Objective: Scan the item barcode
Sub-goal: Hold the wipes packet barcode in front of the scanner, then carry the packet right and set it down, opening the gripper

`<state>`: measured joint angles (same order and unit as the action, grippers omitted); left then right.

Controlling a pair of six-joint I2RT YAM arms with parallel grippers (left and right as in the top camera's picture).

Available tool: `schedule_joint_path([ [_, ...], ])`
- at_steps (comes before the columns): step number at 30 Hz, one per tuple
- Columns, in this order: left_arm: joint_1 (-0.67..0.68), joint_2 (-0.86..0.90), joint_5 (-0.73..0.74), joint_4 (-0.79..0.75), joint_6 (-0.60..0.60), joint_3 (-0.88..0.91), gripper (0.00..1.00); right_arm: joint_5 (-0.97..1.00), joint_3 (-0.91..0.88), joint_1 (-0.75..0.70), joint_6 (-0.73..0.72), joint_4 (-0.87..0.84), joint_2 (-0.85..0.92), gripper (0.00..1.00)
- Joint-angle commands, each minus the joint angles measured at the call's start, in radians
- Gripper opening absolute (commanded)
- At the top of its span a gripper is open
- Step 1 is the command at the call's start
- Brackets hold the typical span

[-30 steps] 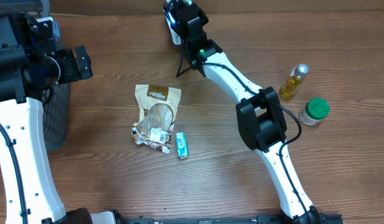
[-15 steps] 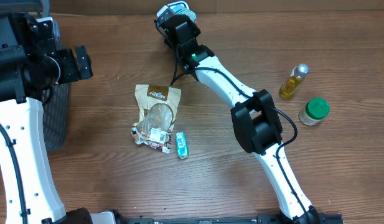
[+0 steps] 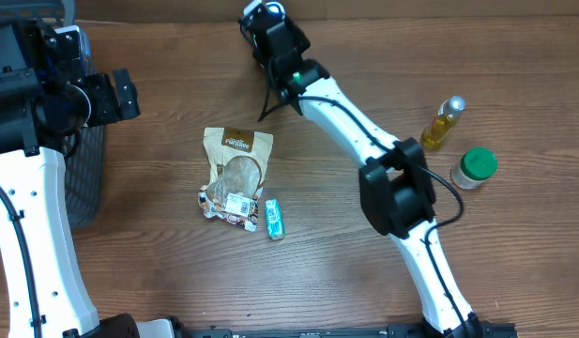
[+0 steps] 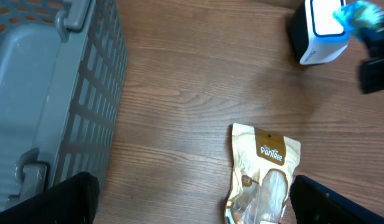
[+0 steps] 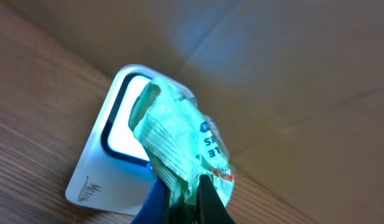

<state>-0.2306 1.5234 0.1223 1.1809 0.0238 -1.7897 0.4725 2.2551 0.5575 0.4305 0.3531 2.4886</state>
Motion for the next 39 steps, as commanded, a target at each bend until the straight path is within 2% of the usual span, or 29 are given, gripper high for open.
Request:
schedule_joint_path([
  [1, 0.003, 0.002, -0.002, -0.004, 0.006, -0.011, 0.99, 0.016, 0.026, -0.005, -0.111, 0.055, -0.202, 0.04],
  [6, 0.003, 0.002, -0.002, -0.004, 0.006, -0.011, 1.00, 0.016, 0.026, -0.014, -0.232, 0.267, -0.315, 0.04],
  [12, 0.003, 0.002, -0.002, -0.004, 0.006, -0.011, 1.00, -0.069, 0.026, -0.038, -0.367, 0.649, -0.367, 0.04],
  [15, 0.003, 0.002, -0.002, -0.004, 0.006, -0.011, 1.00, -0.210, 0.016, -0.066, -0.483, 0.865, -0.366, 0.04],
  [18, 0.003, 0.002, -0.002, -0.004, 0.006, -0.011, 0.99, -0.393, -0.013, -0.103, -0.554, 1.006, -0.366, 0.04],
  [19, 0.003, 0.002, -0.002, -0.004, 0.006, -0.011, 1.00, -0.510, -0.043, -0.131, -0.562, 1.087, -0.365, 0.04],
  [27, 0.003, 0.002, -0.002, -0.004, 0.006, -0.011, 1.00, -0.572, -0.186, -0.195, -0.561, 1.250, -0.365, 0.04],
  [39, 0.003, 0.002, -0.002, -0.004, 0.006, -0.011, 1.00, -0.551, -0.389, -0.200, -0.557, 1.214, -0.365, 0.04],
])
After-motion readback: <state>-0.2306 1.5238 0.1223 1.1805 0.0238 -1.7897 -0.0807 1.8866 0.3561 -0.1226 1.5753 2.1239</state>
